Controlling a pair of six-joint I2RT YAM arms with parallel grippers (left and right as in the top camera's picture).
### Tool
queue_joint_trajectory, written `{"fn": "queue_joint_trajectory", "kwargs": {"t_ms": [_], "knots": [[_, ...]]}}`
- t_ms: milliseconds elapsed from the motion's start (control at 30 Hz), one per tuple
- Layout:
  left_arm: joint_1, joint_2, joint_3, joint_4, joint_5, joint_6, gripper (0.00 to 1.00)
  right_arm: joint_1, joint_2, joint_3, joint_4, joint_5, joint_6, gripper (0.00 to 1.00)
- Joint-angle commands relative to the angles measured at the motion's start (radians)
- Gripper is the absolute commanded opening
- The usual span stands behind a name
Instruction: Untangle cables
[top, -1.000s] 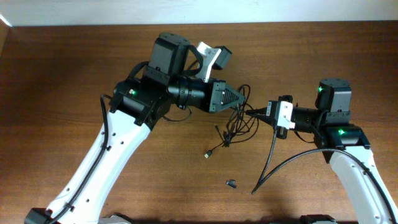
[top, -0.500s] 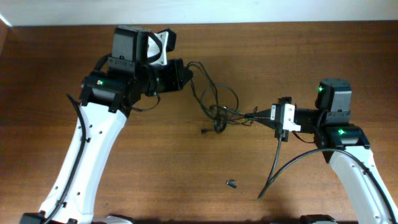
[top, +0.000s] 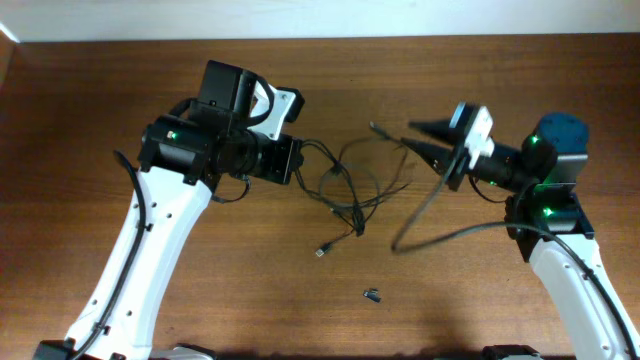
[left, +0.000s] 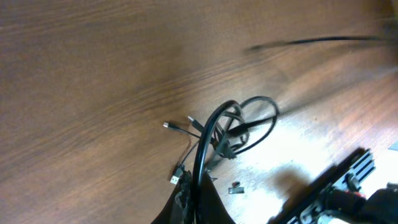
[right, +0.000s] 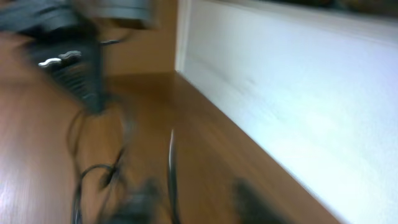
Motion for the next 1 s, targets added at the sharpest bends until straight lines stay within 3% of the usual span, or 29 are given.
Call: {"fn": "queue_joint_trajectory", "kwargs": {"t_ms": [0,200,333,400,533,600,700,733,800,867,900,967], "knots": [[0.001,-0.002,0.009,0.003,-0.010,0.058,0.00,0.005,0.001,0.009,-0.018,0.223,0.217,0.99],[0.001,-0.002,0.009,0.010,0.018,0.058,0.00,0.005,0.001,0.009,-0.187,0.327,0.218,0.99],[0.001,-0.002,0.009,0.046,0.106,0.058,0.00,0.006,0.002,0.009,-0.249,0.291,0.197,0.99],[0.000,-0.002,0.009,0.087,0.156,0.061,0.00,0.006,0.003,0.009,-0.288,0.165,0.108,0.99],[-0.002,-0.002,0.009,0.108,0.194,0.062,0.00,0.006,0.003,0.009,-0.312,-0.095,0.112,0.99],[-0.016,-0.002,0.009,0.123,0.202,0.070,0.00,0.006,0.003,0.009,-0.312,-0.112,0.112,0.99],[-0.060,-0.002,0.009,0.158,0.202,0.077,0.00,0.006,0.006,0.009,-0.318,-0.097,0.113,0.81],[-0.068,-0.002,0.009,0.165,0.202,0.077,0.00,0.006,0.006,0.009,-0.331,-0.076,0.128,0.79],[-0.091,-0.002,0.009,0.192,0.201,0.077,0.00,0.006,0.011,0.009,-0.355,0.007,0.277,0.75],[-0.100,-0.002,0.009,0.219,0.201,0.077,0.00,0.006,0.029,0.009,-0.355,0.027,0.485,0.71],[-0.100,-0.002,0.009,0.230,0.201,0.076,0.00,0.006,0.046,0.009,-0.358,0.027,0.648,0.64],[-0.100,-0.002,0.009,0.237,0.202,0.076,0.00,0.006,0.073,0.009,-0.364,0.026,0.814,0.62]]}}
